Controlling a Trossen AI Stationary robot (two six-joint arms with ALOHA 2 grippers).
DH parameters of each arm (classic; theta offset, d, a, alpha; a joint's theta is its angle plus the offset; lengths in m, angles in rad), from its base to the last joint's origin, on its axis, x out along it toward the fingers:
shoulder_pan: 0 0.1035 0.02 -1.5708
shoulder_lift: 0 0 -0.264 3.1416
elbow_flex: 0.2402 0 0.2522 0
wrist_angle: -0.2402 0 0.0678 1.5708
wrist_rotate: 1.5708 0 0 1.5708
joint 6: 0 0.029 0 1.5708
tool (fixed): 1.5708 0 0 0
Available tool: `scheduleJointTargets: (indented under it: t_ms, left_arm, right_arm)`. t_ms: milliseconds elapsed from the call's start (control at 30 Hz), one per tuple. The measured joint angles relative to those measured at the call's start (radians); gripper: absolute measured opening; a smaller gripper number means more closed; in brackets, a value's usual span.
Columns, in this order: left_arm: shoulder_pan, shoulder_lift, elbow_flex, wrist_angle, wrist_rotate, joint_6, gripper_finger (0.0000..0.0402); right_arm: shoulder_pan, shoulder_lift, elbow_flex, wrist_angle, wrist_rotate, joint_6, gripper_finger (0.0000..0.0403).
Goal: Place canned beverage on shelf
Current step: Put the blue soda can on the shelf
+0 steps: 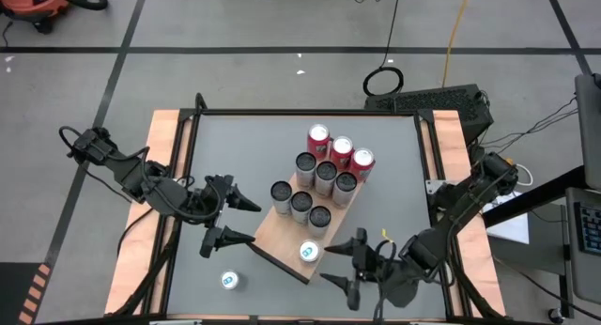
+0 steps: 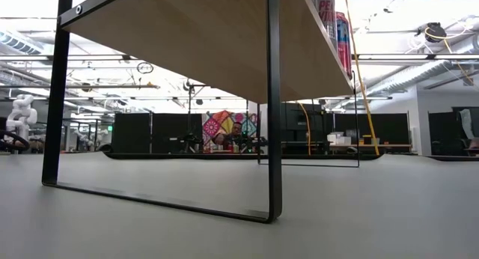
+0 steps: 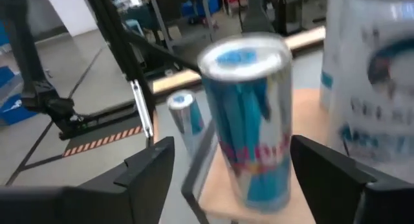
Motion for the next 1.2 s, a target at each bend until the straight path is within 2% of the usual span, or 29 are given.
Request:
scheduleJointTargets:
  t_ms: [200, 533, 700, 933, 1200]
  left_arm:
    - [0.0, 0.003, 0.0, 0.0, 0.0, -0.002, 0.0368]
    - [-0.004, 0.004, 0.0, -0.024, 0.0, -0.027, 0.0368]
    - [-0.004, 0.004, 0.0, -0.026, -0.022, -0.024, 0.0368]
    - [-0.004, 0.022, 0.0, -0.038, -0.04, -0.019, 0.0368]
    - [-0.004, 0.055, -0.001, -0.169, -0.047, -0.027, 0.0365]
  right_arm:
    - [-0.001, 0.005, 0.0, -0.094, -0.002, 0.132, 0.0222]
    - [-0.007, 0.009, 0.0, -0.091, -0.01, 0.097, 0.0077]
    - [-0.025, 0.021, 0.0, -0.081, -0.054, 0.076, 0.0026]
    - [-0.044, 0.052, 0.0, -0.065, -0.063, 0.091, 0.0005]
    - [-0.022, 0.05, 0.002, -0.073, -0.071, 0.146, 0.0004]
